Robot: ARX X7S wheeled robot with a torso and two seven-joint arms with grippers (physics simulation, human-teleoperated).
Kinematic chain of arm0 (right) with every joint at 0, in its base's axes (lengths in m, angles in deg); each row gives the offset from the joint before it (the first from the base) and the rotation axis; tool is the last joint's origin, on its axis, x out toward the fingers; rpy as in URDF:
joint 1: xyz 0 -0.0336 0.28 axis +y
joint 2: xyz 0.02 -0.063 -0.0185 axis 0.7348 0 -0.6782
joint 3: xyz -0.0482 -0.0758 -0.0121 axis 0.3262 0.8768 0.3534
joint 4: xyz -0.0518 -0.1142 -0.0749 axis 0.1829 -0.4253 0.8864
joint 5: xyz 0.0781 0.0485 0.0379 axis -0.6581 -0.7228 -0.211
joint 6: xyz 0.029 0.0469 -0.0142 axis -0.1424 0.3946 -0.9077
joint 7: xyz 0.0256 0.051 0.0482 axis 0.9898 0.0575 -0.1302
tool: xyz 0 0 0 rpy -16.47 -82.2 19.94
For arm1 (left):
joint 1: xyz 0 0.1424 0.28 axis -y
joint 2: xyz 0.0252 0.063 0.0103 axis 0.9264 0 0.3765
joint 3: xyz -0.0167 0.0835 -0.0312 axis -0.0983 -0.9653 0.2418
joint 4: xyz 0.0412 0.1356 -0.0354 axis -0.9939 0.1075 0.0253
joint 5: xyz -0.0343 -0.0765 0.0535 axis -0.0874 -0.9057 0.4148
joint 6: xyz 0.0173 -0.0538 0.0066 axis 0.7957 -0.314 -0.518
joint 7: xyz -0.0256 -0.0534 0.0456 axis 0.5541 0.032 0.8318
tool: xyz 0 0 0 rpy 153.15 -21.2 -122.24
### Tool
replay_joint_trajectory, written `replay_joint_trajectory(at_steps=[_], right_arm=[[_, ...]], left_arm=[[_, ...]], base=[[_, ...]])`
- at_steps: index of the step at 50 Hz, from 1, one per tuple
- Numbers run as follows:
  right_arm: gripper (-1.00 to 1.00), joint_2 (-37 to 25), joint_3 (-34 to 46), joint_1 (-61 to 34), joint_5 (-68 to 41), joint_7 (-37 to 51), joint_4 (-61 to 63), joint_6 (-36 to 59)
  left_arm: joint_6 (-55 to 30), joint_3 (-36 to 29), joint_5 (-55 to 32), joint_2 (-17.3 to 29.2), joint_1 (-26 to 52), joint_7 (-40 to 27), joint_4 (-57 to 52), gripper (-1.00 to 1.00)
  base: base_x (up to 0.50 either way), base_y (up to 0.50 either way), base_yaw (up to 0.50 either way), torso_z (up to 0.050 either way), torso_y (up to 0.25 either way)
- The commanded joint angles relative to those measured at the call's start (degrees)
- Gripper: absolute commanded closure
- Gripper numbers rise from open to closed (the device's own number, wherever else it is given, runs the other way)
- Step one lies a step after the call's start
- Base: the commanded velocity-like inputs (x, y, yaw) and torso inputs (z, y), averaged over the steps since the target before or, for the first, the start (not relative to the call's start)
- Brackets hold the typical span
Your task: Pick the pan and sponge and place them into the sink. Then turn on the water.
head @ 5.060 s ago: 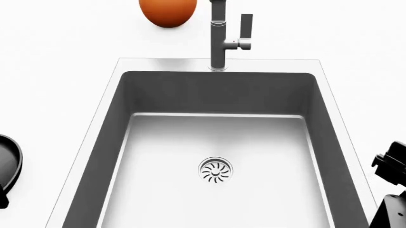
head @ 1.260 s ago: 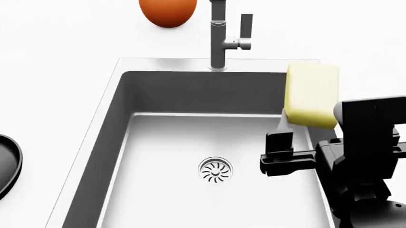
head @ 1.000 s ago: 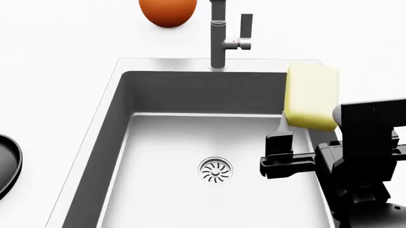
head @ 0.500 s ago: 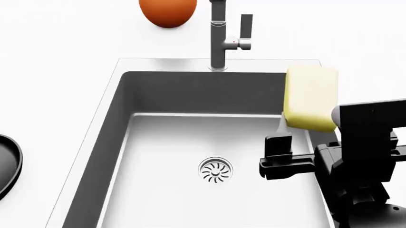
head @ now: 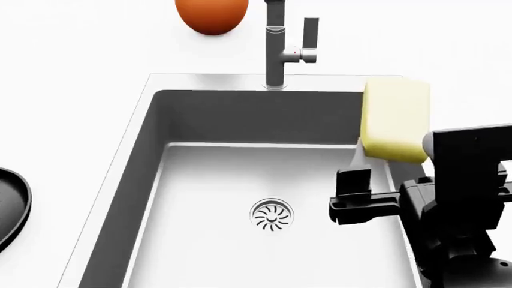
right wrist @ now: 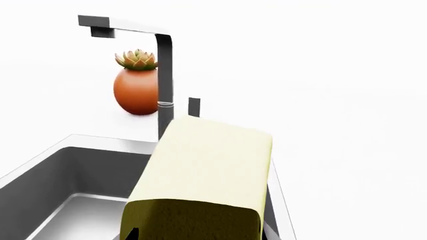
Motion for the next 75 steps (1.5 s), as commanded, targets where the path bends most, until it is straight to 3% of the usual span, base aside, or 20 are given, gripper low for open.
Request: replay_joint_trajectory(at_steps=[1,8,14,19,21,30,43,48,63,75], right_arm=[[1.0,0.0,-1.2,-0.3,1.7,-1.2,1.3,-0.3],[1.0,-0.2,-2.3,-0.6,1.0,-0.8,1.6,0.6],[1.0,-0.4,-3.0,-0.7,0.7,-0.7,1.5,0.7],[1.0,0.0,-2.9,0.0,0.5,-1.0,1.1,0.1],[1.0,0.0,-3.1,0.4,0.3,-1.1,1.3,0.1],[1.0,-0.3,-5.3,2.9,-1.4,-1.5,3.4,0.3],[1.0,-1.6,-11.4,8.5,-3.1,-0.8,7.2,1.0],[1.0,-1.7,-14.3,9.1,-5.2,-0.9,8.0,2.8],[1.0,-4.4,-17.4,7.8,-8.2,-0.7,11.0,6.8],[1.0,-4.9,-18.8,8.4,-9.4,-0.8,12.2,7.4]], left_arm=[[-0.8,-0.4,-0.3,-0.6,5.7,-2.6,-2.5,1.0],[-1.7,-2.3,-0.7,-0.1,10.1,-2.9,-4.4,1.0],[-4.2,-7.6,-0.2,-0.8,17.0,-3.4,-7.1,1.0],[-8.7,-12.4,-1.8,-5.5,26.0,-5.7,-7.9,1.0],[-8.2,-12.5,-1.9,-4.7,26.8,-4.1,-8.0,1.0],[-13.5,-18.9,-4.2,-12.6,37.4,-6.6,-7.7,1.0],[-10.4,-29.2,1.9,-19.0,46.5,-1.2,-3.6,1.0],[-7.3,-35.1,6.2,-24.0,51.4,2.6,0.2,1.0],[-2.1,-44.2,12.9,-33.5,57.6,7.9,10.3,1.0],[5.4,-51.2,18.2,-41.3,58.1,13.9,20.8,1.0]], base=[[0.0,0.0,0.0,0.0,0.0],[0.0,0.0,0.0,0.0,0.0],[0.0,0.0,0.0,0.0,0.003],[0.0,0.0,0.0,0.0,0.002],[0.0,0.0,0.0,0.0,0.0],[0.0,0.0,0.0,0.0,0.003],[0.0,0.0,0.0,0.0,0.003],[0.0,0.0,0.0,0.003,0.002],[0.0,0.0,0.0,0.0,0.004],[0.0,0.0,0.0,0.001,0.003]])
